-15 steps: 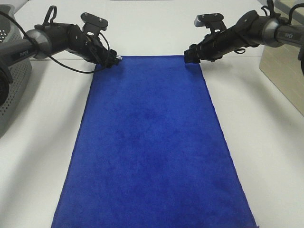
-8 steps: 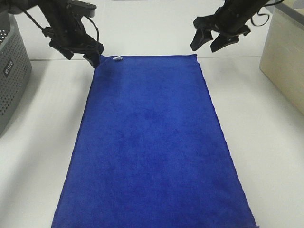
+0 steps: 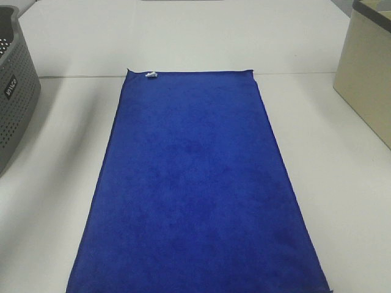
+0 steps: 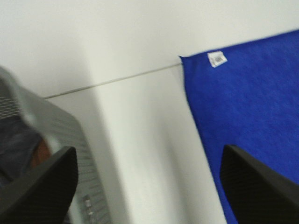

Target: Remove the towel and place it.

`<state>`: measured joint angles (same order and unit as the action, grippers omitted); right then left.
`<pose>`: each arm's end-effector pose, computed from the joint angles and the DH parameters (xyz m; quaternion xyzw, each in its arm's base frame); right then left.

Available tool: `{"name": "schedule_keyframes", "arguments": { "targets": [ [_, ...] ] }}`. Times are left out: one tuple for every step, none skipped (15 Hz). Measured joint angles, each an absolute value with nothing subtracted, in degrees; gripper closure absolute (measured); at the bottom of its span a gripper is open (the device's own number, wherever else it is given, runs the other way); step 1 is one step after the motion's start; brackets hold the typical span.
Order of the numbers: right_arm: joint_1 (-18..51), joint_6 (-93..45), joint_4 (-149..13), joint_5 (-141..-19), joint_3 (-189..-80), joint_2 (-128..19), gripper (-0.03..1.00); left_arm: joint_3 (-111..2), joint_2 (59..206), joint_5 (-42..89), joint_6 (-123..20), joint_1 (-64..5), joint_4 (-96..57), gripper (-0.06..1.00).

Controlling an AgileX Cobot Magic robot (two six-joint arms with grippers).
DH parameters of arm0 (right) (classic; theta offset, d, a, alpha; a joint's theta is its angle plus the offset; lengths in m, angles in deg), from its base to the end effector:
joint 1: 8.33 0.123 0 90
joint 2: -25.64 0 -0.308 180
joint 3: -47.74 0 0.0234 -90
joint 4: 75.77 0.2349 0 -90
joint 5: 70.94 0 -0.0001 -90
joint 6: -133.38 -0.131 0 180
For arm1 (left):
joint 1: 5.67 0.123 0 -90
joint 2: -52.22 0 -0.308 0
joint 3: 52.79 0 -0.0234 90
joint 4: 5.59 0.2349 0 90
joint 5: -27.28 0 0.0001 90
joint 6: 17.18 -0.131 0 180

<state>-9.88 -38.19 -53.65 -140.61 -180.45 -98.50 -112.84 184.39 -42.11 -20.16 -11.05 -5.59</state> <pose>0.4678 0.0336 0.3582 -0.0458 0.9365 0.1656 0.3056 0.5024 -0.0473 0.3431 0.0688 0.9416 -0.0069 0.3295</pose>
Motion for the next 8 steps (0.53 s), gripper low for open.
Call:
{"name": "schedule_keyframes", "arguments": {
  "targets": [
    [-13.0, -38.7, -54.0, -140.6, -180.4, -97.3, 0.27, -112.8, 182.5, -42.1, -20.2, -7.7, -6.0, 0.16],
    [-15.4, -38.9, -55.0, -140.6, -180.4, -96.3, 0.27, -112.8, 180.9, -42.1, -20.2, -4.1, -7.1, 0.16],
    [-16.7, -39.2, -57.0, -140.6, -180.3, -95.2, 0.27, -112.7, 179.6, -42.1, -20.2, -0.9, -8.1, 0.16],
    [-17.0, -39.5, -59.6, -140.6, -178.8, -93.5, 0.27, -111.3, 178.0, -42.1, -20.7, 1.2, -8.8, 0.16],
    [-17.0, -39.6, -61.3, -140.6, -175.5, -90.8, 0.27, -107.9, 175.8, -42.1, -21.3, 2.5, -9.1, 0.16],
    [-17.0, -39.6, -61.6, -140.6, -170.8, -87.1, 0.27, -102.6, 172.6, -42.1, -22.2, 2.8, -9.1, 0.17],
    [-17.0, -39.6, -61.7, -140.5, -164.9, -82.9, 0.27, -96.2, 168.9, -42.0, -22.7, 2.8, -9.1, 0.17],
    [-17.0, -39.6, -61.8, -140.6, -157.3, -78.0, 0.27, -89.1, 164.2, -42.1, -23.5, 2.8, -9.3, 0.17]
  ]
}}
